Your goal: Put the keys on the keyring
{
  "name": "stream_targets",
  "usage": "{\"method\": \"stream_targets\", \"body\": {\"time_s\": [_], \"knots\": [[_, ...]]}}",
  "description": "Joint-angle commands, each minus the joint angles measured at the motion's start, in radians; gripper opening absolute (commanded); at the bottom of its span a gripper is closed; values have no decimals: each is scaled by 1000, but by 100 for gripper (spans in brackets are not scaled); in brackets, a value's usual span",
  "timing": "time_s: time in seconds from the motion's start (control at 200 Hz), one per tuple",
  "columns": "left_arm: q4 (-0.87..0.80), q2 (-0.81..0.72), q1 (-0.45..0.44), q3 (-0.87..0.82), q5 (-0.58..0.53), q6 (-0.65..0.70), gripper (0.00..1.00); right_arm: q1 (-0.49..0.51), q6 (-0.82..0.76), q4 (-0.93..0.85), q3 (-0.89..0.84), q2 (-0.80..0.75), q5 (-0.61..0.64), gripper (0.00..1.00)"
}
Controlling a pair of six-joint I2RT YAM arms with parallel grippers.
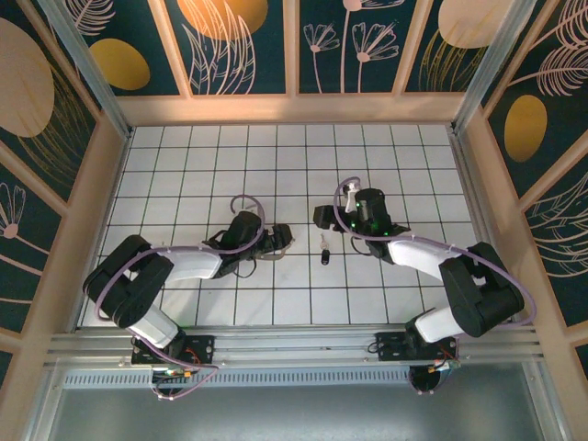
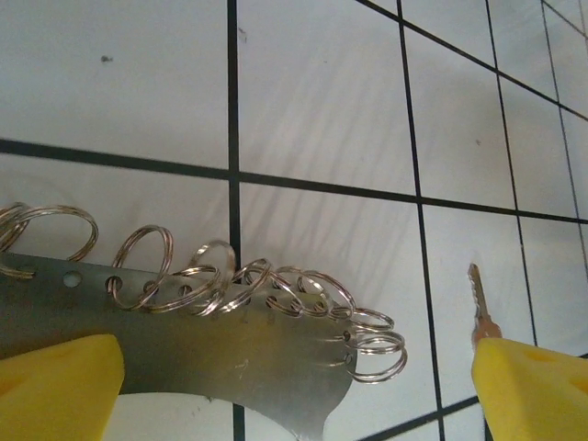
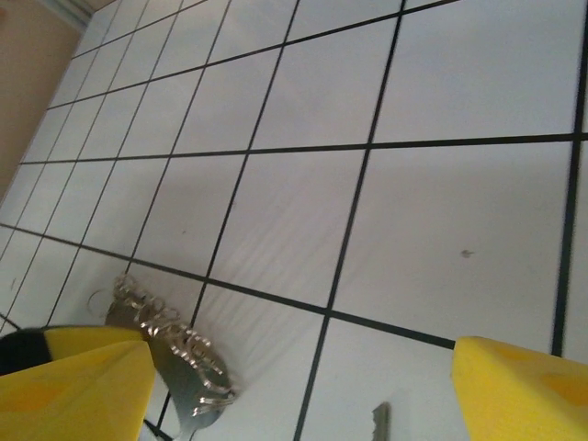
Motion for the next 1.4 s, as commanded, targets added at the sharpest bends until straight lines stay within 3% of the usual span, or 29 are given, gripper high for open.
{"method": "stream_targets", "body": {"time_s": [0.0, 0.24, 0.531, 0.666, 0.786, 0.961, 1.391], "knots": [[-41, 33, -6, 43, -40, 57, 97, 27, -14, 52, -29, 0, -44, 82], [-94, 63, 1, 121, -107, 160, 99, 69, -24, 72, -46, 20, -49, 78], [-92, 99, 69, 166, -119, 254, 99, 103, -32, 105, -52, 73, -72, 71], [-60, 96, 84, 181, -63, 276, 99, 118, -76, 93, -22, 123, -126, 60], [-60, 79, 85, 209, 14, 270, 99, 148, -132, 51, 36, 193, -164, 56], [-74, 26, 84, 237, 91, 245, 99, 201, -170, 7, 109, 283, -146, 54], [-151, -137, 86, 234, 48, 253, 99, 211, -147, 25, 169, 374, -162, 54]]}}
